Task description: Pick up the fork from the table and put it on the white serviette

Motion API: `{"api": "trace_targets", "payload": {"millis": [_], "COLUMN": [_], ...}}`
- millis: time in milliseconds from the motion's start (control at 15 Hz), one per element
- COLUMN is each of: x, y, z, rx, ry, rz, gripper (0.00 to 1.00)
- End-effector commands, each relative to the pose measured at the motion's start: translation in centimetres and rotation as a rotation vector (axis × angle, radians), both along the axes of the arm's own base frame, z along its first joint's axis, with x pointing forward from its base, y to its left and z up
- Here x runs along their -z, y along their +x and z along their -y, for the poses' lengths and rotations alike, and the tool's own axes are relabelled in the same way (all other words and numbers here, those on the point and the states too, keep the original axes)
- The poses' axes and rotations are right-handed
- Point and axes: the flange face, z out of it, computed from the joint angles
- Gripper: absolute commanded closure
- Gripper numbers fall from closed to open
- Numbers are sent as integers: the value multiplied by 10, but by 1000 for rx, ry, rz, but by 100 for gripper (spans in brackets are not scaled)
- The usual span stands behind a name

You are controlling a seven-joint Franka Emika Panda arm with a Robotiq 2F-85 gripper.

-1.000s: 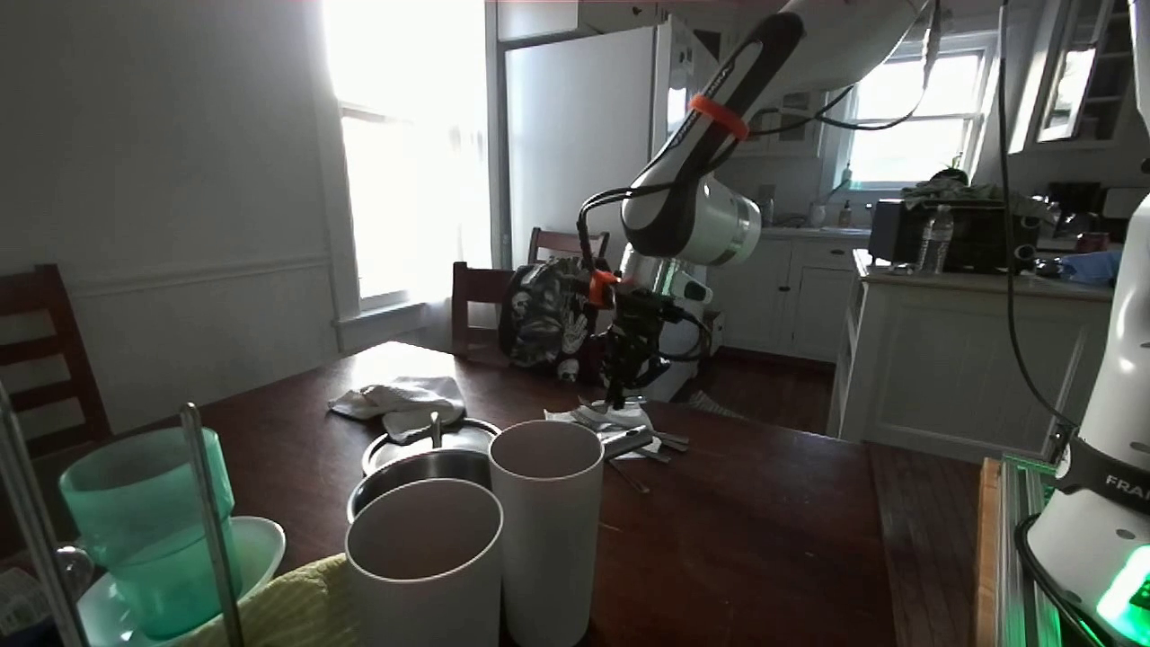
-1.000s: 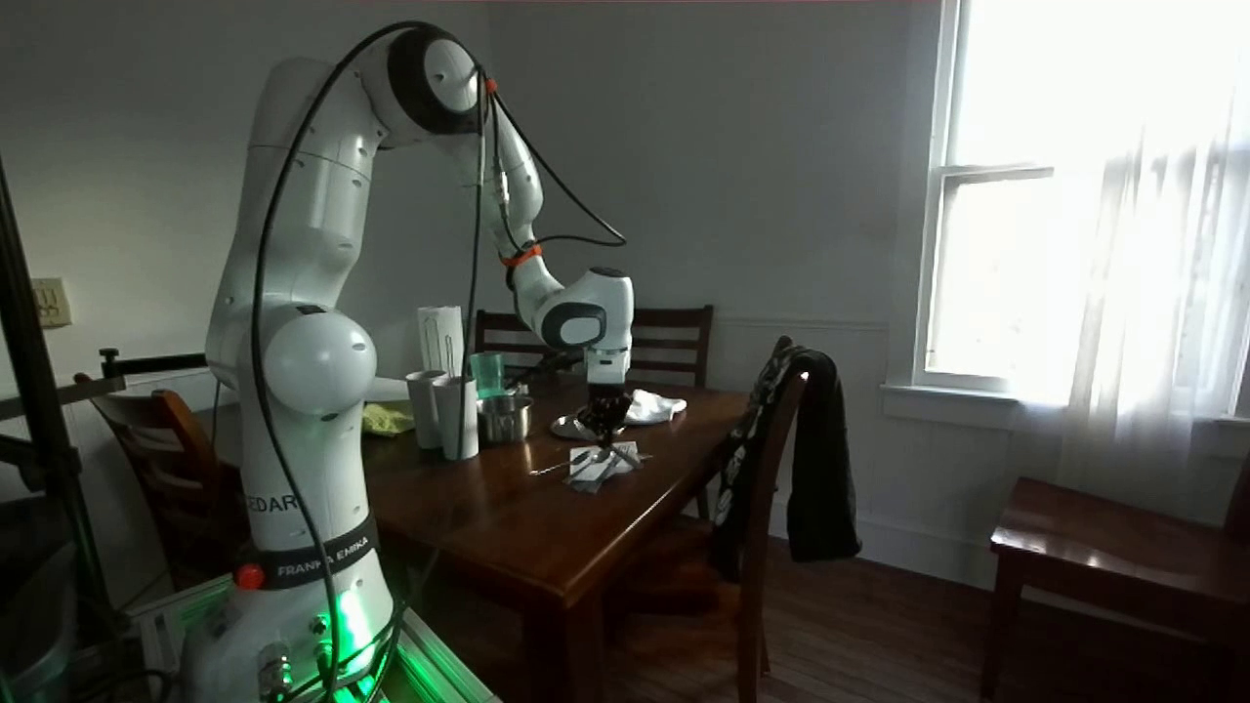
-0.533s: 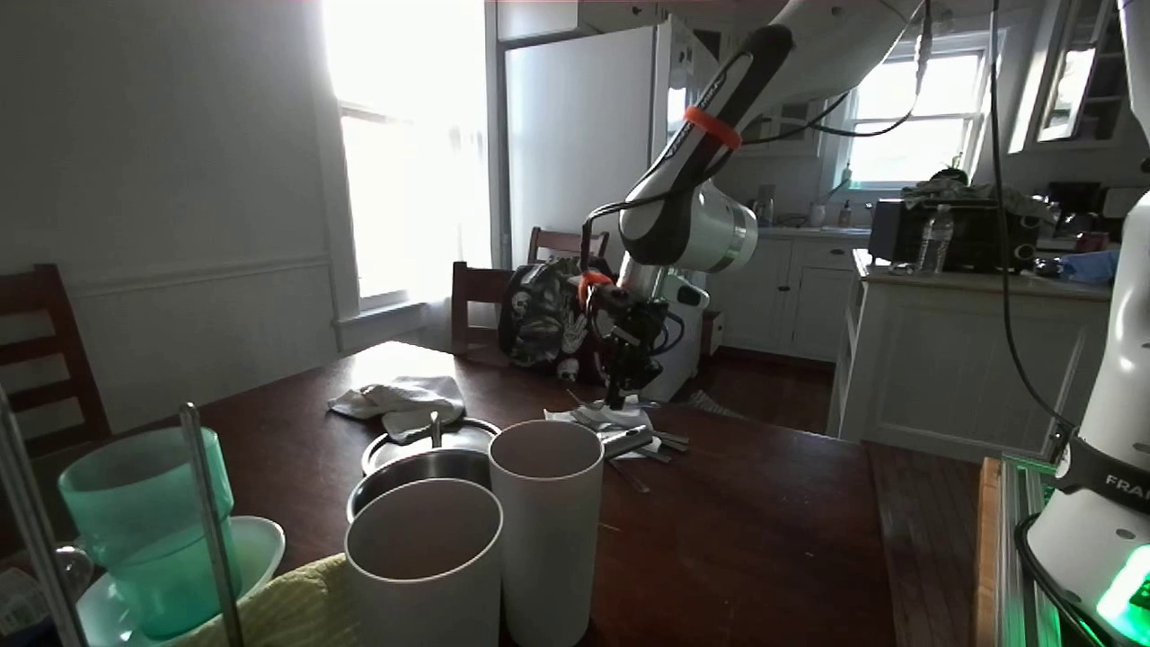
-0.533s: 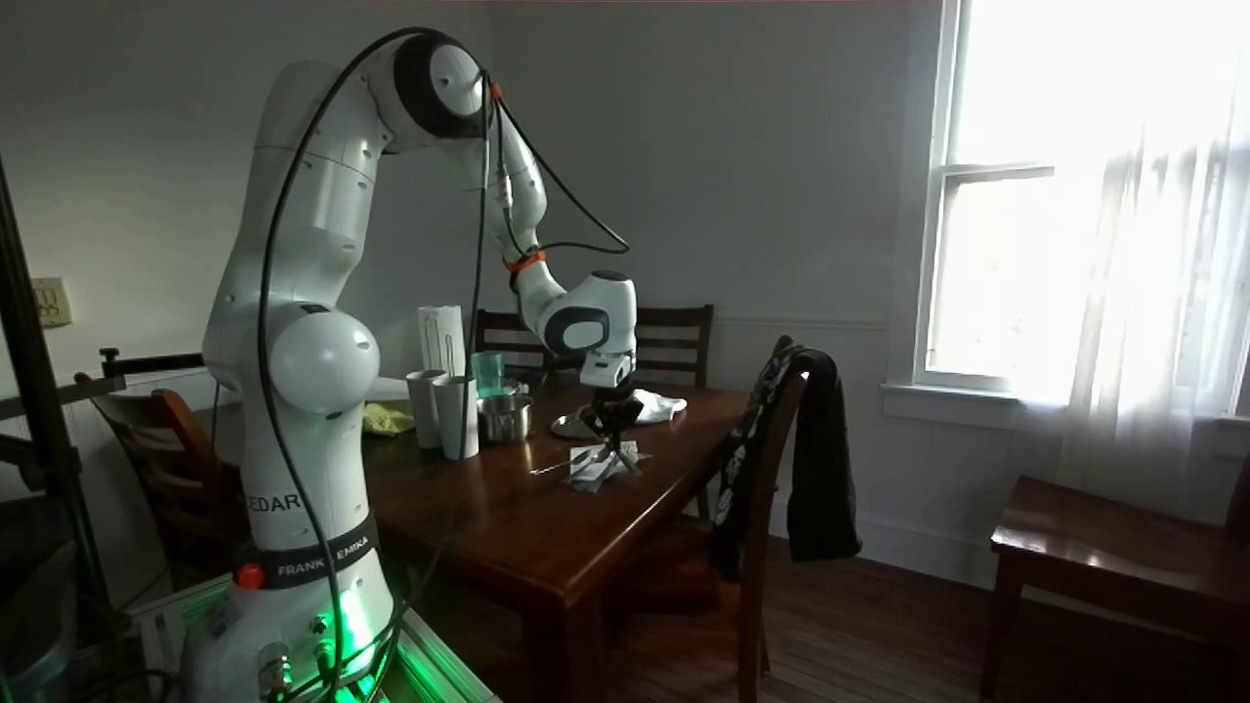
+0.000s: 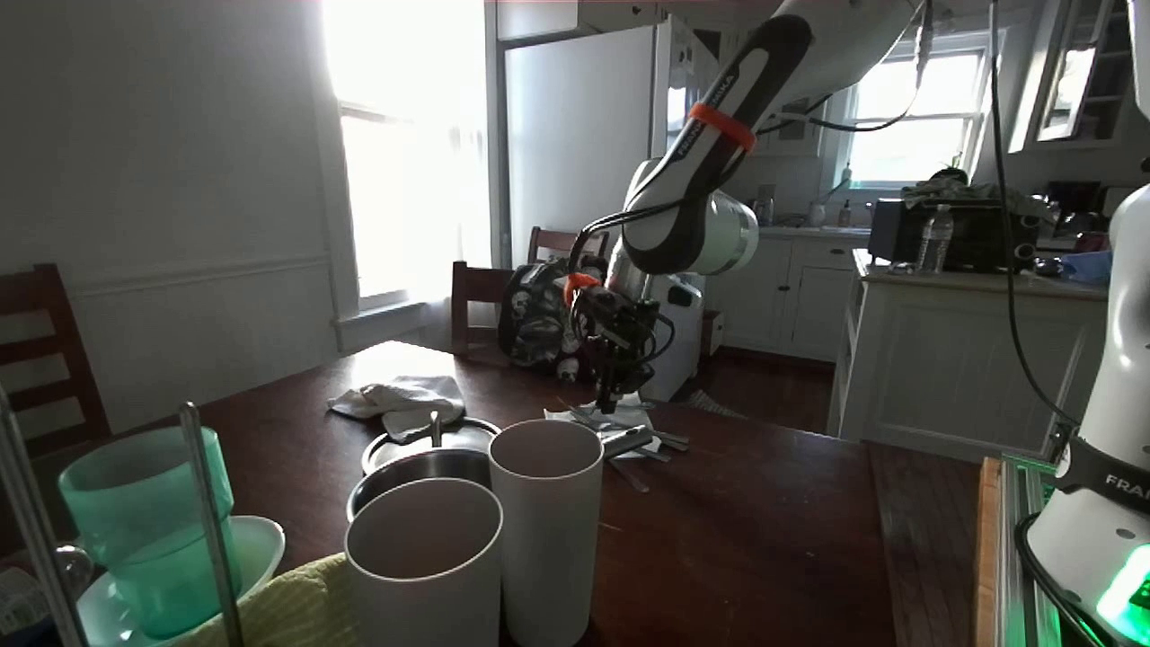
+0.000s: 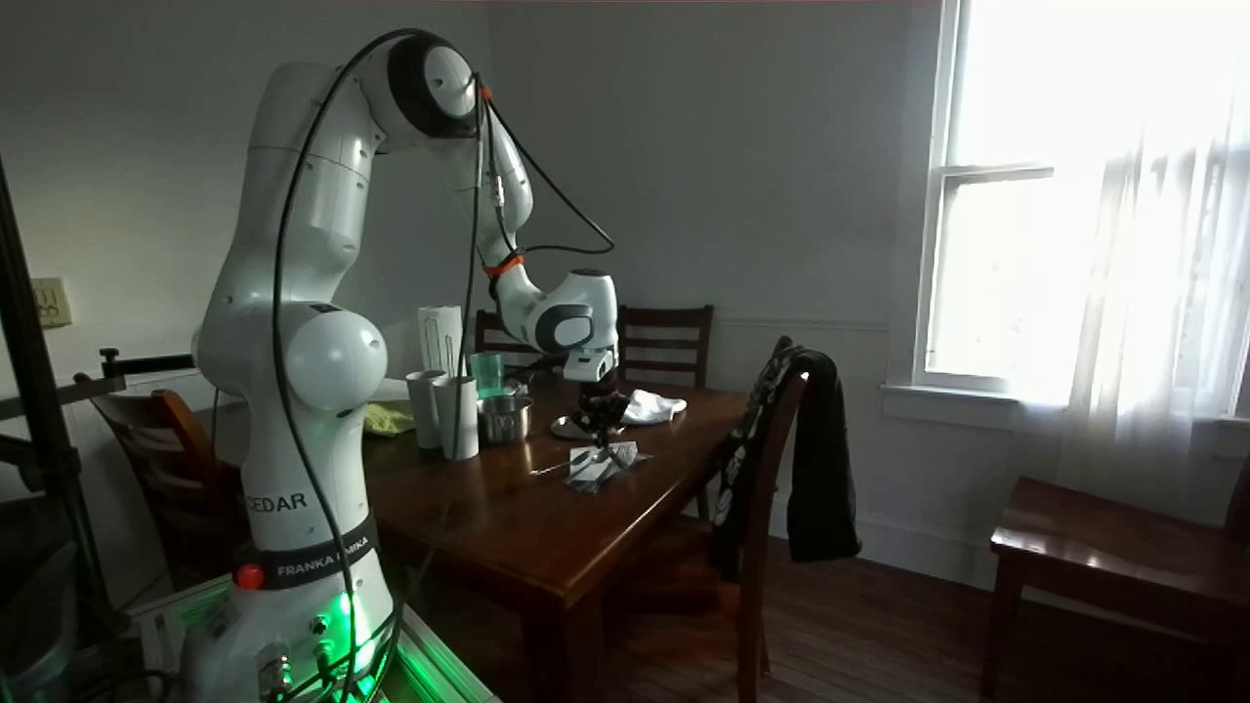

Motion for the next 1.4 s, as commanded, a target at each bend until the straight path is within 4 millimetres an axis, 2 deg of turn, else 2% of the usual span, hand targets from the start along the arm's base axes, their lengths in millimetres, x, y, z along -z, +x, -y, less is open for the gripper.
{"api": "trace_targets", "payload": {"millis": [0, 67, 133, 600, 1333], "x": [-4, -5, -5, -3, 28], "y": [1, 1, 1, 4, 1], "z": [-1, -1, -1, 23, 38], "rx": [-6, -9, -9, 253, 531], "ry": [1, 2, 2, 78, 84], "rz": [5, 8, 9, -33, -87], "gripper": [89, 89, 97, 97, 97]}}
